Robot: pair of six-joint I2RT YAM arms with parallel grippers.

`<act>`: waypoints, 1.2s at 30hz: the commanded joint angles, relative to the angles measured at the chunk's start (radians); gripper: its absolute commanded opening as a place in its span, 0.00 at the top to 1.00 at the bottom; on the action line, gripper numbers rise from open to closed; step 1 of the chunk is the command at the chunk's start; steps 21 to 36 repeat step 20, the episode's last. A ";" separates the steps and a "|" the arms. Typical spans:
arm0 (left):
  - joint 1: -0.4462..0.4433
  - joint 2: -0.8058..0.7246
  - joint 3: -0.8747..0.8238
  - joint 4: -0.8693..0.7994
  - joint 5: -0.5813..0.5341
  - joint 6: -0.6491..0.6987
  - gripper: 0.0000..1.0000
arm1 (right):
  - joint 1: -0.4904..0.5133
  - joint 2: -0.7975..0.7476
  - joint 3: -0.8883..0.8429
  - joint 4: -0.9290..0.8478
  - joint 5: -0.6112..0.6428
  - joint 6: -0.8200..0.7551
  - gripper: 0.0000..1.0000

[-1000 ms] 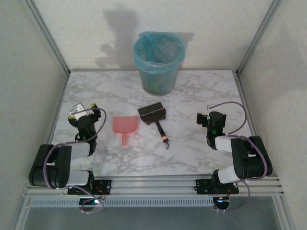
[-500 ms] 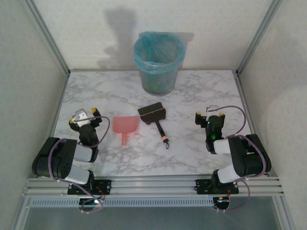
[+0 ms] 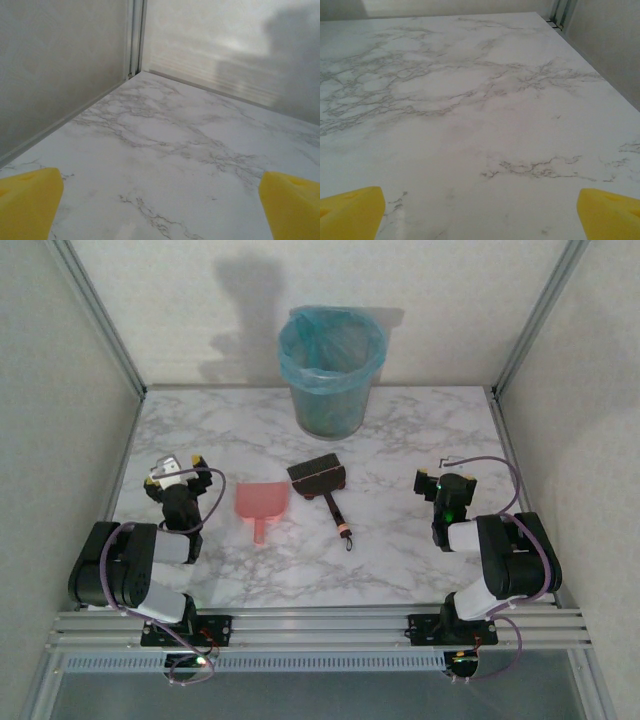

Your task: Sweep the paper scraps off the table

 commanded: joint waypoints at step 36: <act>0.007 0.007 0.012 -0.018 0.039 -0.011 0.00 | 0.004 0.002 0.015 0.002 0.006 0.011 0.01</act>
